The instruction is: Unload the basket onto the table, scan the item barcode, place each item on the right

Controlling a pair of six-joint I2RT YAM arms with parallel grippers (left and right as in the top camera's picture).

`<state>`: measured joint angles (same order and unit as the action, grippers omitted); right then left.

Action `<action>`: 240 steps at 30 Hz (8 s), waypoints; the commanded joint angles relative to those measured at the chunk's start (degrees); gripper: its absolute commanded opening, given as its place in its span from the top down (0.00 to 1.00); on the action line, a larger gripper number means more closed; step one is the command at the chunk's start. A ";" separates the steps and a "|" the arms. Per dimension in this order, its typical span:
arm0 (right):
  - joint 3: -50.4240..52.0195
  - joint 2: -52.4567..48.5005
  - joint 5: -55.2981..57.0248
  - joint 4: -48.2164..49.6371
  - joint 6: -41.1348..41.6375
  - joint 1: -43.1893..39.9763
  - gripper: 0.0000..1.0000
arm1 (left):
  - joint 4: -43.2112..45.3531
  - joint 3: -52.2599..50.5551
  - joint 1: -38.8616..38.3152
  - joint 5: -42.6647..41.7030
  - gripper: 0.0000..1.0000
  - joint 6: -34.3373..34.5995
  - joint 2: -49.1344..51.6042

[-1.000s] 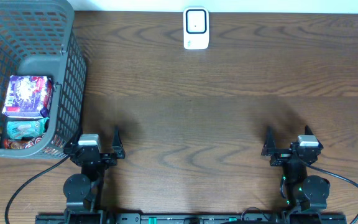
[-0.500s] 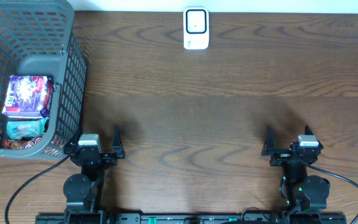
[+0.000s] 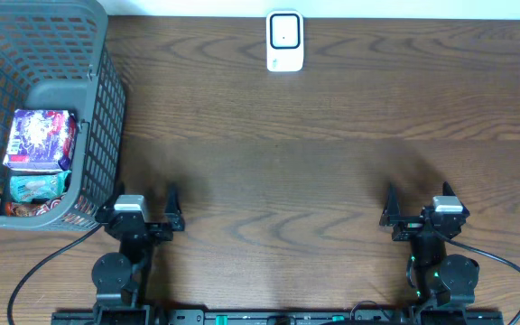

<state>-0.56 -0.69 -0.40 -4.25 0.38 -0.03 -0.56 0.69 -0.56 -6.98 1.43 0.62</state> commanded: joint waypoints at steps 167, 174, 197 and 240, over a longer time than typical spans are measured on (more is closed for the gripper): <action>0.24 0.20 0.09 -0.02 -0.22 0.46 0.01 | -20.96 87.38 3.78 -18.03 0.93 41.97 62.86; 0.24 0.20 0.09 -0.02 -0.22 0.46 0.01 | -24.48 87.38 -15.98 -10.99 0.93 34.01 69.96; 0.24 0.20 0.09 -0.02 -0.22 0.46 0.01 | -20.96 87.38 -39.39 6.36 0.61 38.75 112.80; 0.24 0.20 0.09 -0.02 -0.22 0.46 0.01 | -35.45 87.41 19.65 17.11 0.02 13.70 74.05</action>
<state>-0.54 -0.71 -0.40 -4.23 0.38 -0.03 -34.13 87.59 13.74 4.56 11.81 71.44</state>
